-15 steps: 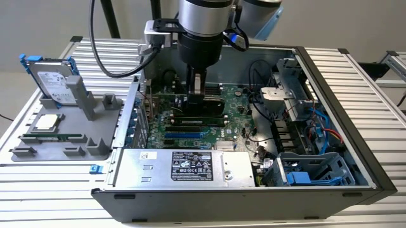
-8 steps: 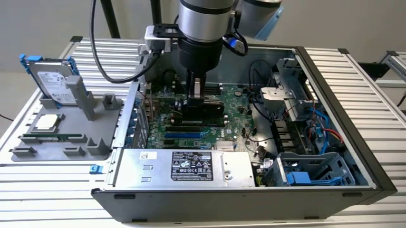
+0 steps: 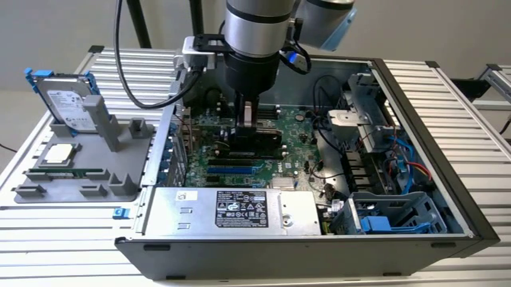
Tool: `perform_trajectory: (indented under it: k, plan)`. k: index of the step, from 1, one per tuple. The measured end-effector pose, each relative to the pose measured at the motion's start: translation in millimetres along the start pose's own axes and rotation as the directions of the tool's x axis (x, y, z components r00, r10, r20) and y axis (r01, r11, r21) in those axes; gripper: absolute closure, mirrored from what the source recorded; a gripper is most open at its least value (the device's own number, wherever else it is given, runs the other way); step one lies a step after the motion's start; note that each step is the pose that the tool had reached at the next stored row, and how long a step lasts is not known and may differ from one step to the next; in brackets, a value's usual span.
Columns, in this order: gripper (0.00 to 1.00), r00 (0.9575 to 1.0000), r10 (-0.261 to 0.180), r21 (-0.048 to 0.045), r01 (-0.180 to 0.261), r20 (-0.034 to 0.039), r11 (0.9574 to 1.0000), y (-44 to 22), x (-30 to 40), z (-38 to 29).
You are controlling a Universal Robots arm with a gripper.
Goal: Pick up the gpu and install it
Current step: 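Insert the gpu into the slot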
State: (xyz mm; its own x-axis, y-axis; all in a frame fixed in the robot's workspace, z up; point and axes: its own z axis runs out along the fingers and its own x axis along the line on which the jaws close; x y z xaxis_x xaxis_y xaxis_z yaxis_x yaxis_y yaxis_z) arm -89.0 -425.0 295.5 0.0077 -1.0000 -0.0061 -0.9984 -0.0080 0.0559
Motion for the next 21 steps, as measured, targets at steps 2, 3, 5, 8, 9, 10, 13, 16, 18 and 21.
perform_trajectory:
  k: [2, 3, 5, 8, 9, 10, 13, 16, 18, 21]
  plan:
    - [1.0, 1.0, 0.0, 0.0002, 0.0, 0.0003, 1.0, 0.0, 0.0, 0.2]
    - [1.0, 1.0, 0.0, 0.0002, 0.0, 0.0004, 1.0, 0.0, 0.0, 0.2]
    - [1.0, 1.0, 0.0, 0.0001, 0.0, 0.0003, 1.0, 0.0, 0.0, 0.2]
    - [1.0, 1.0, 0.0, -0.0007, 0.0, 0.0004, 1.0, 0.0, 0.0, 0.2]
    - [1.0, 1.0, 0.0, -0.0007, 0.0, 0.0004, 1.0, 0.0, 0.0, 0.2]
    - [1.0, 1.0, 0.0, -0.0009, 0.0, 0.0003, 1.0, 0.0, 0.0, 0.2]
    - [1.0, 1.0, 0.0, -0.001, 0.0, 0.0004, 1.0, 0.0, 0.0, 0.2]
    - [1.0, 1.0, 0.0, -0.0009, 0.0, 0.0006, 1.0, 0.1, 0.0, 0.7]
    - [1.0, 1.0, 0.0, -0.0008, 0.0, 0.0006, 1.0, 0.5, 0.4, 1.9]
    - [1.0, 1.0, 0.0, 0.0078, 0.0, 0.0006, 1.0, 3.4, 2.1, 3.9]
